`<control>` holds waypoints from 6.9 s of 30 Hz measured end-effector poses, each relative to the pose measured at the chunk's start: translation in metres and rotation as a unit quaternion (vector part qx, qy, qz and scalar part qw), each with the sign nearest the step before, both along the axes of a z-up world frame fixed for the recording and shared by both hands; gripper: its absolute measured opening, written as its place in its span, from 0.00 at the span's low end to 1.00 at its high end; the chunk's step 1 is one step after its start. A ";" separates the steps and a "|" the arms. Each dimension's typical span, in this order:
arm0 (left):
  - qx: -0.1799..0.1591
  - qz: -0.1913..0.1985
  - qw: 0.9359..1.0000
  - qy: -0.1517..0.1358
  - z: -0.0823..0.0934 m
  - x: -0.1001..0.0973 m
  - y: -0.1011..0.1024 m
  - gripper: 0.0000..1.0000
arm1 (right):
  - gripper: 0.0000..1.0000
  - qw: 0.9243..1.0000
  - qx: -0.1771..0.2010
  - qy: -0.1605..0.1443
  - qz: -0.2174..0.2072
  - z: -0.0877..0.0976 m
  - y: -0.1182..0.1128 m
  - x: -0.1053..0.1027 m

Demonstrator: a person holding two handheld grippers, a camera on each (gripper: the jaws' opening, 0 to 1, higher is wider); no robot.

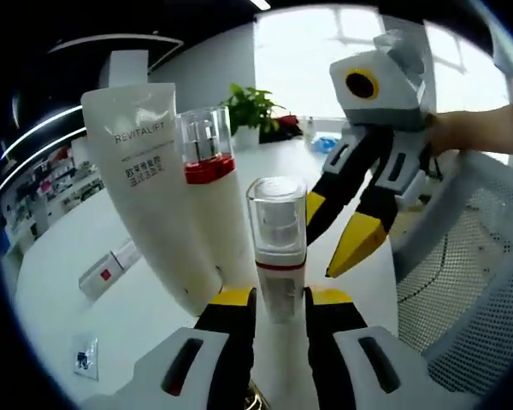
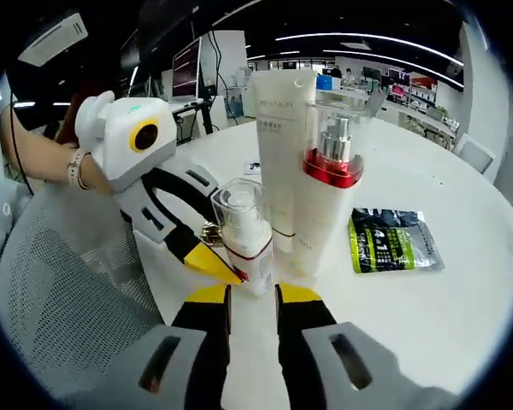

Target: Arrange the skincare products in the storage area until every visible bottle or jar stands upright without overlapping.

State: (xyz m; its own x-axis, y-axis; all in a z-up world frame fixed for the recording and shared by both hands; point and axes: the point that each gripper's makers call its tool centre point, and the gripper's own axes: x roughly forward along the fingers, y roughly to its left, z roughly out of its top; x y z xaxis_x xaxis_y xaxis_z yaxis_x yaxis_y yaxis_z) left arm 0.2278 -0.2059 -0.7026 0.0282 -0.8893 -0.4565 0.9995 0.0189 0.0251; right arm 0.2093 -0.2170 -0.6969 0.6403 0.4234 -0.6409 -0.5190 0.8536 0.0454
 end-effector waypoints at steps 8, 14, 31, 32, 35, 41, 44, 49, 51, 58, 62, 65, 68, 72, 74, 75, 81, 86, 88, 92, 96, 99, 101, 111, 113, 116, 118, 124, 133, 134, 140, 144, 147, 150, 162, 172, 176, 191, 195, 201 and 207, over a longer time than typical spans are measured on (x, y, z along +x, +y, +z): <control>0.010 0.022 0.999 0.026 -0.004 0.006 0.006 0.15 | 0.14 1.000 -0.012 0.012 0.005 -0.006 -0.007 0.009; 0.014 0.023 0.999 0.025 -0.005 0.006 0.008 0.14 | 0.14 1.000 -0.009 0.023 0.012 -0.010 0.000 0.013; 0.028 0.045 0.998 0.036 -0.008 0.010 0.017 0.01 | 0.13 0.999 -0.011 0.029 0.017 -0.016 0.004 0.016; 0.029 0.045 0.998 0.036 -0.008 0.010 0.017 0.00 | 0.13 0.999 -0.011 0.029 0.017 -0.016 0.004 0.016; 0.031 0.040 0.998 0.042 -0.008 0.007 0.017 0.03 | 0.13 0.999 -0.015 0.029 0.020 -0.016 0.005 0.016; 0.038 0.025 0.998 0.052 -0.008 -0.003 0.019 0.00 | 0.15 0.999 -0.030 0.023 0.031 -0.018 0.003 0.020; 0.041 0.017 0.998 0.049 -0.008 -0.007 0.018 0.03 | 0.13 0.999 -0.028 0.021 0.036 -0.017 0.005 0.021; 0.045 0.013 0.998 0.042 -0.009 -0.005 0.012 0.04 | 0.11 0.999 -0.031 0.019 0.039 -0.017 0.006 0.020; 0.048 0.013 0.998 0.040 -0.011 -0.003 0.011 0.05 | 0.10 0.999 -0.029 0.020 0.037 -0.017 0.005 0.020; 0.063 0.011 0.997 0.030 -0.015 0.002 0.007 0.08 | 0.10 0.999 -0.027 0.018 0.024 -0.016 0.002 0.021; 0.069 0.005 0.998 0.014 -0.015 0.003 0.004 0.10 | 0.09 0.999 -0.025 0.018 0.022 -0.016 0.002 0.022; 0.067 0.002 0.998 0.014 -0.013 0.003 0.001 0.10 | 0.07 0.999 -0.017 0.018 0.023 -0.015 0.006 0.023; 0.069 0.011 0.997 0.013 -0.015 0.008 -0.001 0.10 | 0.07 0.999 -0.041 0.026 0.011 -0.020 -0.003 0.024; 0.072 0.010 0.997 0.016 -0.016 0.007 0.001 0.11 | 0.13 0.999 -0.047 0.019 0.001 -0.021 -0.015 0.027; 0.074 0.008 0.997 0.018 -0.016 0.006 0.002 0.10 | 0.12 0.999 -0.040 0.016 0.002 -0.018 -0.016 0.030; 0.075 0.008 0.997 0.020 -0.017 0.005 0.002 0.11 | 0.13 0.999 -0.038 0.015 0.003 -0.018 -0.016 0.032; 0.074 0.013 0.997 0.018 -0.018 0.008 0.000 0.12 | 0.13 0.999 -0.042 0.011 0.030 -0.021 -0.005 0.034; 0.079 0.014 0.997 0.018 -0.020 0.010 0.002 0.13 | 0.10 0.998 -0.047 0.010 0.035 -0.019 -0.005 0.030; 0.081 0.012 0.997 0.016 -0.021 0.010 0.002 0.13 | 0.09 0.998 -0.045 0.011 0.034 -0.020 -0.005 0.029; 0.081 0.012 0.997 0.016 -0.021 0.010 0.000 0.14 | 0.08 0.999 -0.043 0.012 0.029 -0.021 -0.006 0.028; 0.081 0.007 0.997 0.015 -0.021 0.009 -0.002 0.14 | 0.08 0.999 -0.044 0.012 0.022 -0.021 -0.010 0.029; 0.081 0.007 0.997 0.015 -0.021 0.010 -0.004 0.13 | 0.08 0.999 -0.044 0.012 0.018 -0.022 -0.012 0.030; 0.081 0.010 0.997 0.017 -0.021 0.011 -0.005 0.14 | 0.07 0.999 -0.044 0.013 0.016 -0.022 -0.012 0.030; 0.082 0.008 0.996 0.016 -0.021 0.012 -0.008 0.14 | 0.07 0.999 -0.045 0.019 0.012 -0.025 -0.014 0.029; 0.082 0.008 0.996 0.017 -0.021 0.012 -0.008 0.15 | 0.07 0.999 -0.048 0.019 0.011 -0.025 -0.014 0.030; 0.082 0.008 0.996 0.017 -0.021 0.012 -0.008 0.15 | 0.07 0.999 -0.050 0.018 0.010 -0.025 -0.015 0.031; 0.082 0.008 0.996 0.017 -0.021 0.012 -0.008 0.15 | 0.07 0.999 -0.051 0.018 0.010 -0.025 -0.014 0.031; 0.082 0.008 0.996 0.017 -0.021 0.011 -0.007 0.14 | 0.07 0.999 -0.047 0.019 0.006 -0.024 -0.014 0.031; 0.080 0.009 0.997 0.017 -0.018 0.010 -0.004 0.14 | 0.09 0.999 -0.045 0.018 0.004 -0.020 -0.013 0.029; 0.080 0.010 0.997 0.017 -0.018 0.011 -0.003 0.14 | 0.09 0.999 -0.045 0.018 0.003 -0.019 -0.014 0.029; 0.080 0.014 0.997 0.015 -0.014 0.012 0.002 0.15 | 0.10 0.999 -0.046 0.016 -0.004 -0.015 -0.016 0.026; 0.074 0.021 0.997 0.017 -0.008 0.015 0.007 0.15 | 0.11 0.999 -0.043 0.011 -0.012 -0.007 -0.017 0.023; 0.071 0.023 0.997 0.019 -0.004 0.016 0.012 0.17 | 0.12 0.999 -0.043 0.009 -0.015 -0.003 -0.016 0.020; 0.067 0.028 0.997 0.027 0.000 0.016 0.017 0.19 | 0.13 0.999 -0.039 0.012 -0.016 -0.002 -0.013 0.017; 0.052 0.055 0.997 0.036 0.020 0.021 0.043 0.27 | 0.24 0.999 -0.034 0.014 -0.030 0.014 -0.010 0.006; 0.052 0.083 0.995 0.025 0.038 0.028 0.071 0.42 | 0.36 0.998 -0.042 0.011 -0.055 0.033 -0.013 -0.002; 0.052 0.091 0.994 0.023 0.046 0.031 0.080 0.45 | 0.41 0.997 -0.043 0.010 -0.061 0.040 -0.012 -0.005; 0.054 0.122 0.991 0.011 0.078 0.037 0.110 0.67 | 0.67 0.995 -0.046 -0.003 -0.093 0.075 -0.016 -0.011; 0.056 0.130 0.990 0.000 0.086 0.039 0.118 0.75 | 0.73 0.995 -0.044 -0.007 -0.093 0.080 -0.014 -0.012; 0.043 0.135 0.990 -0.001 0.098 0.041 0.125 0.80 | 0.80 0.994 -0.048 -0.020 -0.099 0.084 -0.016 -0.009; 0.043 0.137 0.990 -0.003 0.103 0.040 0.129 0.87 | 0.86 0.993 -0.052 -0.024 -0.100 0.087 -0.016 -0.007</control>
